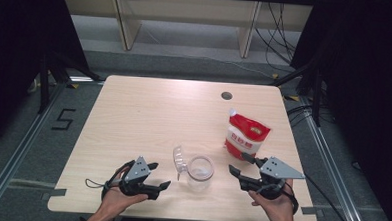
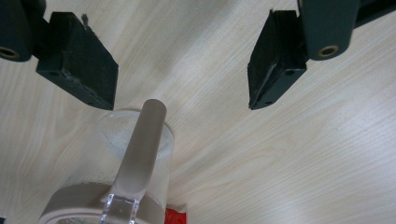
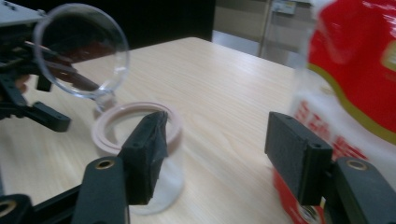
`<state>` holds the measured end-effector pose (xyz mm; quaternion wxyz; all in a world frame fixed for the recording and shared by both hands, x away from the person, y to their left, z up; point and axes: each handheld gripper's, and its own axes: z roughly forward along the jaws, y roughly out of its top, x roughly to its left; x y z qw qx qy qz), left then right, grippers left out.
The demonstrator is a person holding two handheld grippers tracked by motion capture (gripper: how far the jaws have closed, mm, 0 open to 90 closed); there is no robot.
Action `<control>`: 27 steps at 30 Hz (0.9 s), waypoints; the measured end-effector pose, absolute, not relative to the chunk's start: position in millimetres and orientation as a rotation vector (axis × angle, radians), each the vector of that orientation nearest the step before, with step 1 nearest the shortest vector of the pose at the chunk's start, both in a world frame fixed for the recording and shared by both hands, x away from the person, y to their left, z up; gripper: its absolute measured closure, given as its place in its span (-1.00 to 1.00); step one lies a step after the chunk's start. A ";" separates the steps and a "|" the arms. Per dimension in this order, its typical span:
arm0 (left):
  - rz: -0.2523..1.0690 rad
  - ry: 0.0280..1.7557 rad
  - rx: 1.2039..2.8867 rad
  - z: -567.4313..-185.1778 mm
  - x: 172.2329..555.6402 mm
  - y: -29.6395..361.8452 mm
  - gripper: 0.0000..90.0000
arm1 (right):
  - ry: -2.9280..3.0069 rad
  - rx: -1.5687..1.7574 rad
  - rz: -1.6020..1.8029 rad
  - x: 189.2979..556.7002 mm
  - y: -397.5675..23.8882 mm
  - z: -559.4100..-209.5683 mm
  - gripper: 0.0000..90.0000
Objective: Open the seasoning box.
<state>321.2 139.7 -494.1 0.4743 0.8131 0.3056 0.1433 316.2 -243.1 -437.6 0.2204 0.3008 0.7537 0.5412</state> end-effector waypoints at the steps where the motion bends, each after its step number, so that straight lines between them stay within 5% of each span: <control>1: 0.350 0.747 1.989 -494.1 321.2 139.7 -0.46 | 2.084 0.832 1.496 316.2 -243.1 -437.6 -0.14; 18: 0.356 0.746 1.986 -493.0 321.1 139.8 -0.48 | 1.971 1.014 1.387 325.1 -282.9 -454.7 -0.65; 27: 0.371 0.724 1.994 -491.9 322.8 140.3 -0.47 | 1.945 1.022 1.393 338.0 -295.5 -464.6 -0.65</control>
